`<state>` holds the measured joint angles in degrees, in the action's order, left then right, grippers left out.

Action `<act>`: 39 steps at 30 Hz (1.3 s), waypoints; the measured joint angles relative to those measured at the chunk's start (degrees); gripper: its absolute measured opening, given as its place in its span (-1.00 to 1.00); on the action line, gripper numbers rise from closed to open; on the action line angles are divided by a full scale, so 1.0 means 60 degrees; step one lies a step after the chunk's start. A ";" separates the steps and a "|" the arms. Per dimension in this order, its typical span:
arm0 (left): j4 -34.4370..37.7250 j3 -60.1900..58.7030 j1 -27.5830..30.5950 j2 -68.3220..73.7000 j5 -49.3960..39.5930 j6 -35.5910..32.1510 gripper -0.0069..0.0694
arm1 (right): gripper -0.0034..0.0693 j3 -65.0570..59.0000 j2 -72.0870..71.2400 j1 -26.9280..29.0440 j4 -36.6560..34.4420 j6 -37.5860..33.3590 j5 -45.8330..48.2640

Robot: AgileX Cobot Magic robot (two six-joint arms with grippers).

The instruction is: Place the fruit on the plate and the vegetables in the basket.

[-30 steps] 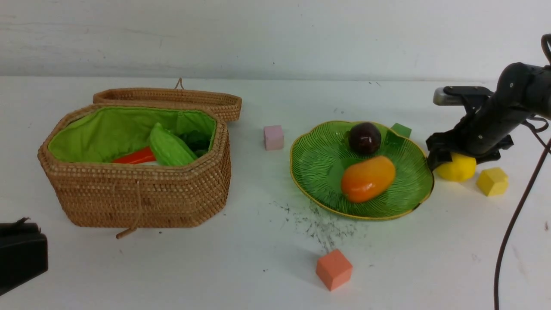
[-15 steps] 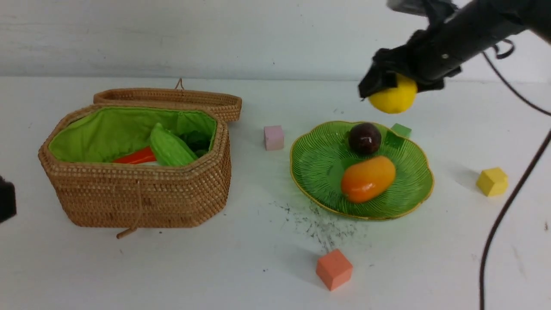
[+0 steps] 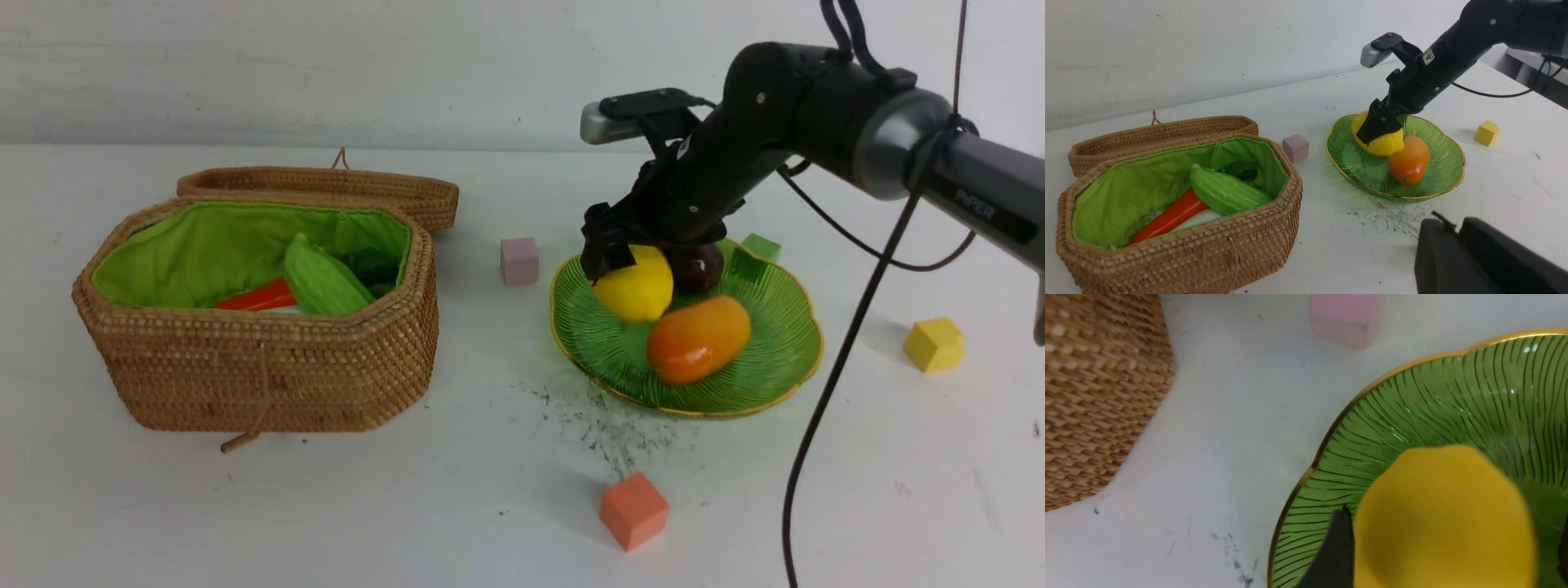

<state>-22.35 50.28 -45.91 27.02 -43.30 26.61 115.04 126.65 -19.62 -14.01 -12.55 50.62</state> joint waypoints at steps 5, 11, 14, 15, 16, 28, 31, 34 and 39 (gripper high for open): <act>-0.0007 0.0000 0.0000 0.0000 0.0000 0.0000 -0.66 | 0.94 0.0000 0.0013 0.0000 0.0039 0.0122 0.0017; -0.0067 0.0000 0.0000 0.0000 0.0012 0.0000 -0.66 | 0.66 0.0560 -0.0748 0.0000 0.0046 0.0396 0.1655; -0.0092 0.0000 0.0000 -0.0034 0.0125 0.0000 -0.66 | 0.29 0.0817 -0.1764 0.0000 0.0213 0.0690 0.2932; -0.0092 0.0000 0.0000 -0.0060 0.0125 0.0000 -0.66 | 0.26 0.0827 -0.1842 0.0000 0.0267 0.0702 0.3043; -0.0068 -0.0017 0.0000 -0.0249 0.0235 0.0035 -0.66 | -0.05 0.0786 -0.2606 0.0000 0.0486 0.0891 0.3280; 0.0570 -0.3293 0.0000 -0.4356 0.2112 0.0318 -0.85 | -0.93 -0.4707 -0.8669 0.0000 0.0887 0.2472 0.3516; 0.0707 -0.4196 0.0000 -0.4639 0.2767 0.0318 -0.85 | -0.90 -0.6876 -1.0350 0.0000 0.0887 0.3005 0.3496; 0.0771 -0.4874 0.0000 -0.4649 0.3233 0.0326 -0.85 | -0.89 -0.8739 -1.1954 0.0000 0.0887 0.3506 0.3194; 0.0771 -0.5658 0.0000 -0.4657 0.3327 0.0326 -0.85 | -0.89 -1.1238 -1.4257 0.0000 0.0895 0.3862 0.2354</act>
<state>-17.72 16.34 -45.91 -0.92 -23.33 28.57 47.61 41.11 -19.62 -8.64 10.62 64.75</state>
